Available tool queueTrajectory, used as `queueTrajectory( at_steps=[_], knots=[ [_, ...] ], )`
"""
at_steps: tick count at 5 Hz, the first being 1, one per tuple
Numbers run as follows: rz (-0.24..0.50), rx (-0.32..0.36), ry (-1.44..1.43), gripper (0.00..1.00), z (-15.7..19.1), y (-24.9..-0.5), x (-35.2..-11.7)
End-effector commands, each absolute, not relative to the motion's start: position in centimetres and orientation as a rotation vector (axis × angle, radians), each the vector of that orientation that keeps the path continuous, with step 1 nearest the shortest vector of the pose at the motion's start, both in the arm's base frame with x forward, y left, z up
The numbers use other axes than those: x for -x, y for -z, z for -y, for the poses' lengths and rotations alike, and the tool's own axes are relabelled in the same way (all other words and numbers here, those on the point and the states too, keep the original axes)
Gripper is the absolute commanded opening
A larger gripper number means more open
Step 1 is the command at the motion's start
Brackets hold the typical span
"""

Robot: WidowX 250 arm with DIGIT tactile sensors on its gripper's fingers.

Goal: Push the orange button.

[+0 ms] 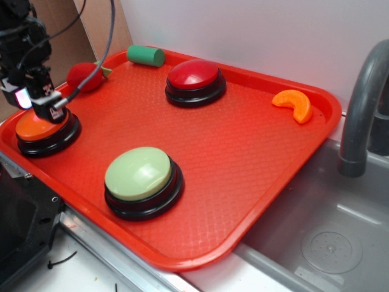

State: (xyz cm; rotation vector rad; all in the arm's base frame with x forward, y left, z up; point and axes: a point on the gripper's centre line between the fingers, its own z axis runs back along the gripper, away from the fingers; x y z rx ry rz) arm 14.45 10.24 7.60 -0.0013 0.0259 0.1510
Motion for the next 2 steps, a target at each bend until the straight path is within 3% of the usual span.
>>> queueTrajectory(
  at_steps=[1, 2],
  knots=[
    [0.099, -0.054, -0.146, 1.0, -10.5, -11.97, -15.57],
    [0.117, -0.065, -0.167, 1.0, -10.2, -12.96, -15.56]
  ],
)
